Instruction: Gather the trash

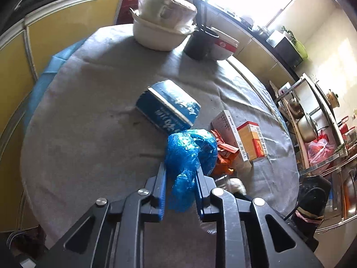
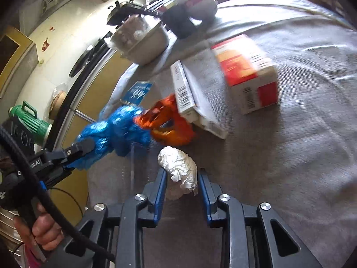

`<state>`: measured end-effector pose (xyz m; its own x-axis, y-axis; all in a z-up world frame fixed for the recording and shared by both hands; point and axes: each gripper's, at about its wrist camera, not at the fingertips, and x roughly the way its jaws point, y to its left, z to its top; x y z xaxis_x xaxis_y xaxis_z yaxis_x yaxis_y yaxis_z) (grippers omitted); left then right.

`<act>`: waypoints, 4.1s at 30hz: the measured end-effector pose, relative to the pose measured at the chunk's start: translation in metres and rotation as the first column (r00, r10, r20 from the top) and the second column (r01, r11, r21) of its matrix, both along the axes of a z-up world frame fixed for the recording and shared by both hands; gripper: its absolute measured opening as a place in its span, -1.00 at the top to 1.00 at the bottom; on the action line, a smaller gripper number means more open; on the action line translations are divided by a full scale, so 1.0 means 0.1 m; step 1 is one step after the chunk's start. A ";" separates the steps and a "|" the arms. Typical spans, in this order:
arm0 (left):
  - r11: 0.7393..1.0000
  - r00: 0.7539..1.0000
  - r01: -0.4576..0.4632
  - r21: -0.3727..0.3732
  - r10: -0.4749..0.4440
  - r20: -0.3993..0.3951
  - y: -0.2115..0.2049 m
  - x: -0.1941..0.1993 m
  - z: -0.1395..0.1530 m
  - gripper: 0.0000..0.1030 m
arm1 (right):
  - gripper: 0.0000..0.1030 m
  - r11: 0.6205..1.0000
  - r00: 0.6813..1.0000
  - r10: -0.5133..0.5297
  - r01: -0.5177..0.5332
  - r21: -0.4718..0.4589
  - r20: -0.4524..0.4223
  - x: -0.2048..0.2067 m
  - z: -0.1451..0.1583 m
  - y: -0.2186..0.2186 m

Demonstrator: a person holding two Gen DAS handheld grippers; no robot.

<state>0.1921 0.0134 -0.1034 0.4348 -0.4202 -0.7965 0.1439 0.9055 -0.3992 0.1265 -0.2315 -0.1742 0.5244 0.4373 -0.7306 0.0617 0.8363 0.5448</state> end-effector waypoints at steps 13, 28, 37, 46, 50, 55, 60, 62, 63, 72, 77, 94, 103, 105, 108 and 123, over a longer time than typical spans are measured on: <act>0.998 0.985 -0.043 0.035 0.036 0.169 0.16 -0.65 0.52 0.57 | 0.41 0.994 0.988 -0.075 0.086 -0.071 0.137 -0.93 0.43 -0.48; 0.986 0.937 0.101 0.131 -0.139 0.321 -0.40 -1.31 0.97 0.57 | 0.41 0.984 0.961 -0.133 0.157 -0.084 0.243 -1.55 0.82 -0.71; 0.968 0.923 0.170 0.183 -0.221 0.314 -0.72 -1.51 0.93 0.57 | 0.41 0.977 0.954 -0.178 0.200 -0.071 0.243 -1.79 0.82 -0.91; 0.942 0.903 0.246 0.226 -0.308 0.300 -1.10 -1.69 0.90 0.57 | 0.41 0.963 0.938 -0.245 0.265 -0.056 0.244 -2.07 0.80 -1.22; 0.922 0.883 0.305 0.237 -0.367 0.292 -1.32 -1.79 0.89 0.57 | 0.41 0.951 0.929 -0.282 0.304 -0.059 0.242 -2.24 0.79 -1.40; 0.888 0.848 0.406 0.217 -0.454 0.274 -1.61 -1.93 0.84 0.57 | 0.41 0.927 0.910 -0.347 0.369 -0.061 0.228 -2.52 0.75 -1.67; 0.827 0.791 0.523 0.204 -0.561 0.245 -1.98 -2.13 0.74 0.57 | 0.41 0.888 0.877 -0.429 0.454 -0.079 0.218 -2.89 0.74 -2.02; 0.798 0.764 0.566 0.206 -0.602 0.231 -2.14 -2.23 0.69 0.57 | 0.41 0.871 0.863 -0.458 0.484 -0.087 0.214 -3.03 0.73 -2.14; 0.783 0.752 0.586 0.209 -0.621 0.221 -2.21 -2.27 0.65 0.57 | 0.41 0.858 0.852 -0.481 0.506 -0.089 0.208 -3.14 0.72 -2.23; 0.651 0.632 0.723 0.230 -0.759 0.158 -2.75 -2.65 0.41 0.57 | 0.41 0.806 0.809 -0.569 0.584 -0.094 0.145 -3.59 0.52 -2.59; 0.587 0.575 0.776 0.230 -0.809 0.122 -3.02 -2.75 0.28 0.55 | 0.41 0.799 0.803 -0.588 0.595 -0.084 0.101 -3.64 0.38 -2.64; 0.657 0.642 0.710 0.253 -0.752 0.150 -2.79 -2.47 0.29 -0.11 | -0.31 0.782 0.781 -0.622 0.624 -0.013 0.060 -3.45 0.35 -2.67; 0.774 0.746 0.580 0.254 -0.630 0.218 -2.15 -2.15 0.48 -0.18 | -0.31 0.846 0.843 -0.525 0.532 -0.039 0.115 -3.02 0.58 -2.31; 0.808 0.772 0.523 0.271 -0.584 0.252 -1.96 -2.09 0.56 -0.22 | -0.31 0.862 0.858 -0.495 0.505 -0.043 0.139 -2.91 0.67 -2.21; 0.844 0.797 0.451 0.290 -0.527 0.297 -1.74 -2.02 0.66 -0.31 | -0.31 0.888 0.878 -0.445 0.459 -0.042 0.176 -2.73 0.80 -2.04; 0.910 0.839 0.122 0.396 -0.308 0.449 -0.84 -1.74 0.83 -0.52 | -0.31 0.966 0.918 -0.197 0.242 -0.093 0.344 -1.68 1.29 -1.06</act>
